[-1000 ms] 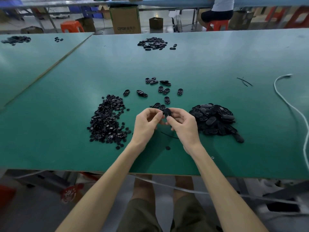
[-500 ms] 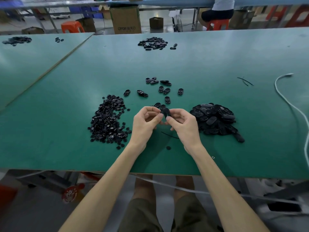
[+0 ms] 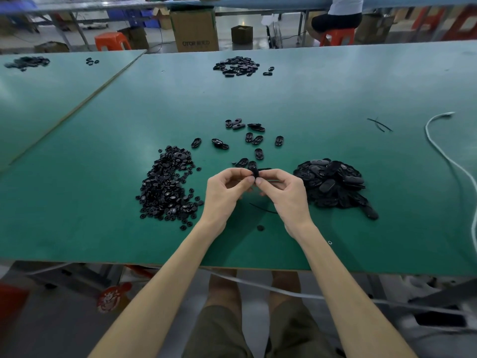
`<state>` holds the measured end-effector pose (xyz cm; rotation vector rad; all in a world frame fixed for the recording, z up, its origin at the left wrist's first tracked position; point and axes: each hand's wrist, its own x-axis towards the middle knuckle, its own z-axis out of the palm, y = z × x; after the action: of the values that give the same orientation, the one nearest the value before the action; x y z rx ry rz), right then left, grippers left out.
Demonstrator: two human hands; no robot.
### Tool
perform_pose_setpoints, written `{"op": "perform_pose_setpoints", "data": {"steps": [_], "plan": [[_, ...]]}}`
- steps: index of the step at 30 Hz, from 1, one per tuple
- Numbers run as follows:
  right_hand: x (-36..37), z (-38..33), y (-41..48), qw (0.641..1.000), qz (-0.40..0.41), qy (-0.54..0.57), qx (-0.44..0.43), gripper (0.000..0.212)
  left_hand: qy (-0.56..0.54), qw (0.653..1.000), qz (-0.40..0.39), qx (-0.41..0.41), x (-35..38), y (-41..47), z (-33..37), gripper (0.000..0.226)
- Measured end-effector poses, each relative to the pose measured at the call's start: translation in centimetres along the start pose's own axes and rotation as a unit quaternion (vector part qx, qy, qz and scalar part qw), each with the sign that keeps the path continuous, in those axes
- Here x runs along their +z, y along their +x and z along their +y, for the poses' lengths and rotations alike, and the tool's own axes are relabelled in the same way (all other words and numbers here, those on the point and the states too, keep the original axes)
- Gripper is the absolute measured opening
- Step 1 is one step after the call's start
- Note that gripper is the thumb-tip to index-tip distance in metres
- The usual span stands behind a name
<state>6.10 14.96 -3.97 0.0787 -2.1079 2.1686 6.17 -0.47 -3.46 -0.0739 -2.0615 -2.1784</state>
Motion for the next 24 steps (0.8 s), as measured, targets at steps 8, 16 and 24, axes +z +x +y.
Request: {"op": "perform_pose_setpoints", "data": {"steps": [8, 16, 24], "plan": [[0.22, -0.32, -0.06, 1.000, 0.002, 0.001, -0.003, 0.010, 0.023, 1.000, 0.001, 0.009, -0.01, 0.14, -0.13, 0.007], [0.22, -0.35, -0.14, 1.000, 0.007, 0.021, -0.002, 0.011, 0.027, 0.999, 0.020, 0.004, -0.11, 0.24, -0.37, 0.009], [0.19, -0.32, -0.15, 0.999, 0.002, 0.045, -0.018, 0.005, 0.050, 0.998, 0.035, 0.005, -0.20, 0.37, -0.47, 0.005]]}}
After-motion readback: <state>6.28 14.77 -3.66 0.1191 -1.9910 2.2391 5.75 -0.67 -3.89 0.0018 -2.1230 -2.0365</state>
